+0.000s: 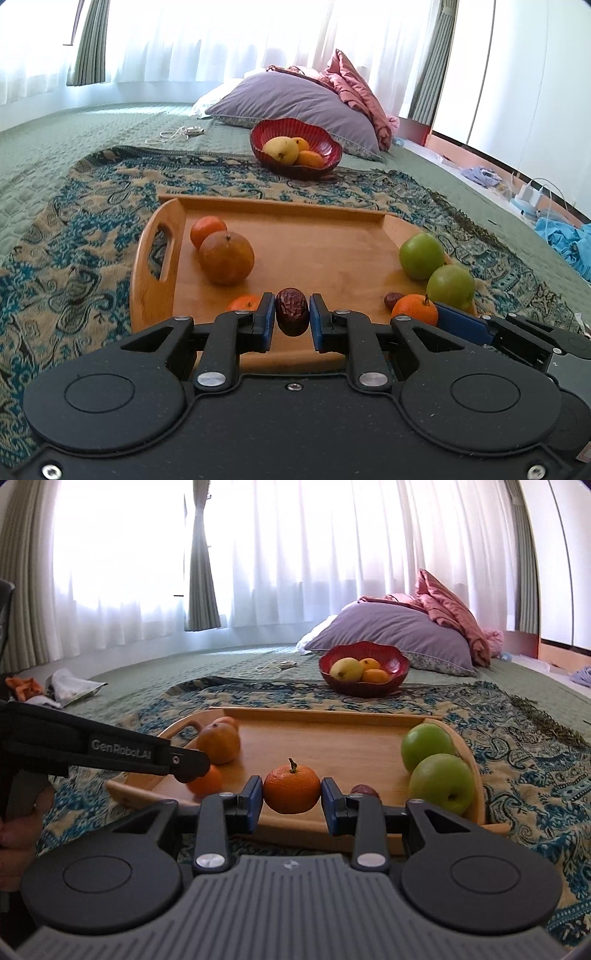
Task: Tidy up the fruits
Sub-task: 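Grasp the tangerine with right tool while left tool lifts the date, then carry the date over the tray with left tool while right tool carries the tangerine there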
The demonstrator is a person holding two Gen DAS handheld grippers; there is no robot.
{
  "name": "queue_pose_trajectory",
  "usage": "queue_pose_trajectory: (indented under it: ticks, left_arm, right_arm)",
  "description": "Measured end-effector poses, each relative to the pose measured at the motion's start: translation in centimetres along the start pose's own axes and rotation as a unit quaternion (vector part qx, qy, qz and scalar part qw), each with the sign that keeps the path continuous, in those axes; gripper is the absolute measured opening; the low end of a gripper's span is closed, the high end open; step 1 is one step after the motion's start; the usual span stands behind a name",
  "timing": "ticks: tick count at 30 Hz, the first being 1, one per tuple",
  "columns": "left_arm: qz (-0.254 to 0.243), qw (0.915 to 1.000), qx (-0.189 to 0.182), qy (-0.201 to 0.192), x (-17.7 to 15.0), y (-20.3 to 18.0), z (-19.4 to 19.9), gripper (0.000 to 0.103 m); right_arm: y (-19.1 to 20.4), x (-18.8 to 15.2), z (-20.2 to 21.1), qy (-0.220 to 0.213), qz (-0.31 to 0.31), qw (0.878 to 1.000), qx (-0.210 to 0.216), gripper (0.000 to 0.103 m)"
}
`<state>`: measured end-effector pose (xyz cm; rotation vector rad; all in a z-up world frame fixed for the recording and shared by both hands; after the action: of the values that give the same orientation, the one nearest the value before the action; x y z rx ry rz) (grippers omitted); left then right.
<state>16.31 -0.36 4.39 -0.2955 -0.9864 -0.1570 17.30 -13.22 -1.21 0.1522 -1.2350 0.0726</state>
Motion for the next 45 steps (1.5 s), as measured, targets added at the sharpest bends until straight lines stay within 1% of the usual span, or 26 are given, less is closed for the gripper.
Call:
queue_pose_trajectory:
  ticks: [6, 11, 20, 28, 32, 39, 45]
  left_arm:
    - [0.001, 1.0, 0.008, 0.001, 1.4, 0.2, -1.4, 0.019]
    - [0.001, 0.9998, 0.018, 0.005, 2.4, 0.7, -2.7, 0.019]
    - [-0.009, 0.9994, 0.032, 0.014, 4.7, 1.0, -5.2, 0.019]
    - [-0.006, 0.9987, 0.039, 0.032, 7.6, 1.7, -8.3, 0.019]
    - [-0.003, 0.9981, 0.041, 0.046, 8.7, 2.0, -10.1, 0.019]
    - [0.009, 0.9962, 0.048, 0.072, 9.3, 2.5, -13.4, 0.019]
    - [0.009, 0.9948, 0.056, 0.085, 8.7, 2.4, -15.3, 0.019]
  right_arm:
    - [-1.1, 1.0, -1.6, 0.018, -0.002, 1.0, -0.004, 0.039]
    - [-1.8, 2.0, -2.8, 0.025, -0.001, 1.0, -0.008, 0.039]
    - [-3.0, 3.8, -5.8, 0.045, -0.006, 0.999, -0.009, 0.039]
    - [-4.7, 5.7, -8.6, 0.064, -0.023, 0.998, -0.01, 0.04]
    - [-5.9, 6.7, -10.4, 0.08, -0.036, 0.996, -0.015, 0.04]
    - [-7.4, 7.3, -13.1, 0.105, -0.06, 0.992, -0.022, 0.04]
    - [-8.0, 6.8, -15.0, 0.126, -0.069, 0.989, -0.029, 0.04]
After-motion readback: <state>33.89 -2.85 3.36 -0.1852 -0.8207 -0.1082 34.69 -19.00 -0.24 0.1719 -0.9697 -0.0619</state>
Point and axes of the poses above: each gripper's, at about its wrist camera, not at the fingertips, and z roughly against the way its jaws point, y to its left, x to its top, the point moved 4 cm from there along -z, roughly the way its jaws point, and after that the axes turned 1 degree about -y, right-handed, at the moved point
